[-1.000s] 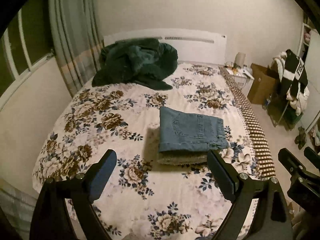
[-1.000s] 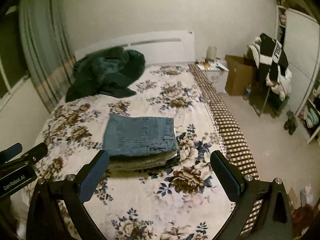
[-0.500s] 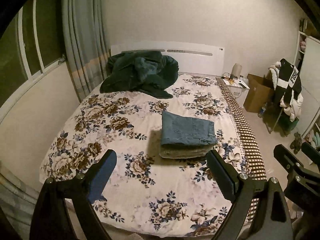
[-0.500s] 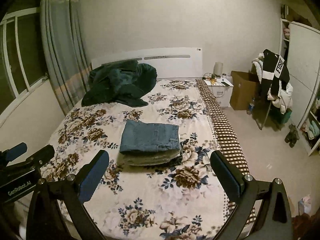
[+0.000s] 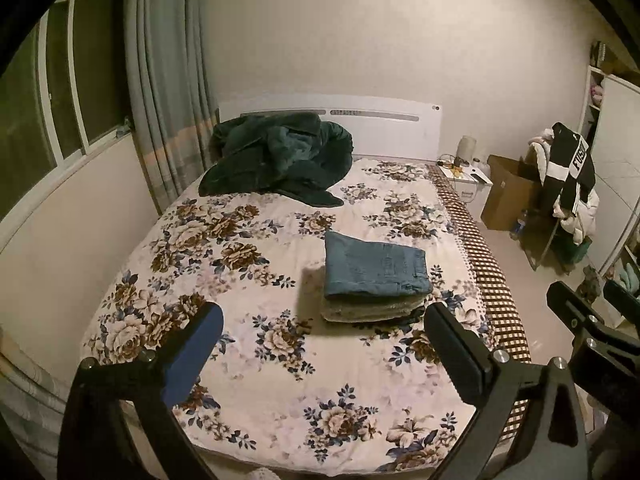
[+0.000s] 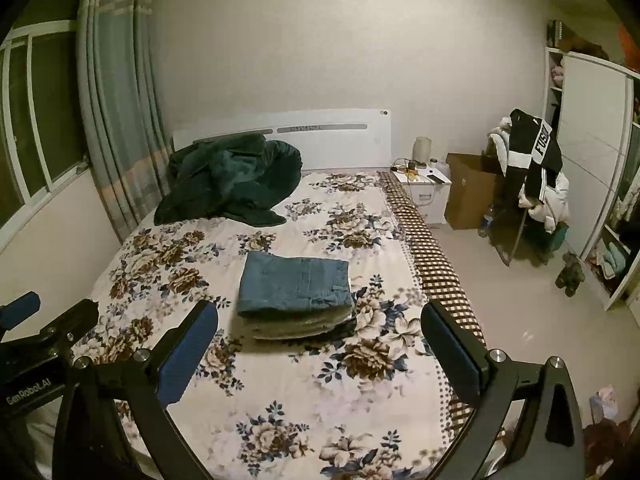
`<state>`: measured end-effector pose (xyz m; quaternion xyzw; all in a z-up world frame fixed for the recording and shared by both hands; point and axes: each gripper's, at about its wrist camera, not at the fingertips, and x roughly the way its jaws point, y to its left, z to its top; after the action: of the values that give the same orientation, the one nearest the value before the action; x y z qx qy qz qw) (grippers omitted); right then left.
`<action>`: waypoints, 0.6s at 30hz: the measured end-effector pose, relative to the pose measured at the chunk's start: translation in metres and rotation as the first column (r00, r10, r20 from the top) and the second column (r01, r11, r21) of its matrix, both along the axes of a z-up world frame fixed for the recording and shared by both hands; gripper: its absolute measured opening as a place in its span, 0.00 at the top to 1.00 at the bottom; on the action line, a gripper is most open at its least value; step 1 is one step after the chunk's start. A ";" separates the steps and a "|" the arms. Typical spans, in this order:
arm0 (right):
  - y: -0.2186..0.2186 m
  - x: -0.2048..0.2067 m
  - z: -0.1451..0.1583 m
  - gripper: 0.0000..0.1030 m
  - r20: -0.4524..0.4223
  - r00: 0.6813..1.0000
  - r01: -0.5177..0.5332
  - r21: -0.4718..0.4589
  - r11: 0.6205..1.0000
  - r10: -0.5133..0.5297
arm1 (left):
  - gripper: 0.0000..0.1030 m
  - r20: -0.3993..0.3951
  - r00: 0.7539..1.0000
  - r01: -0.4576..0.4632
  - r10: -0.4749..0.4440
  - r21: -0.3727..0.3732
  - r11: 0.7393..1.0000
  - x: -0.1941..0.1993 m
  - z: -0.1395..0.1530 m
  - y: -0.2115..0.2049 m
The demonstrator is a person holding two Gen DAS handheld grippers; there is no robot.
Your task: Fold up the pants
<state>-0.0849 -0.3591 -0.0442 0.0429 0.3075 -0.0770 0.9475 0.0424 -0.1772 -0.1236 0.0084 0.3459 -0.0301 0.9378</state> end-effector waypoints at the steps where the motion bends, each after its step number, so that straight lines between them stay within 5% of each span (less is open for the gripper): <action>1: 0.001 0.000 0.000 0.00 -0.001 1.000 0.000 0.001 1.000 0.000 | 0.00 -0.001 1.000 -0.001 0.001 0.002 1.000 0.000 0.001 0.001; 18: 0.012 -0.002 -0.003 0.00 -0.012 1.000 -0.015 0.014 1.000 0.015 | 0.00 0.007 1.000 -0.019 0.019 0.019 1.000 -0.009 0.004 0.007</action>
<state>-0.0869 -0.3470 -0.0477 0.0466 0.3140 -0.0678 0.9458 0.0338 -0.1698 -0.1196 0.0143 0.3430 -0.0179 0.9390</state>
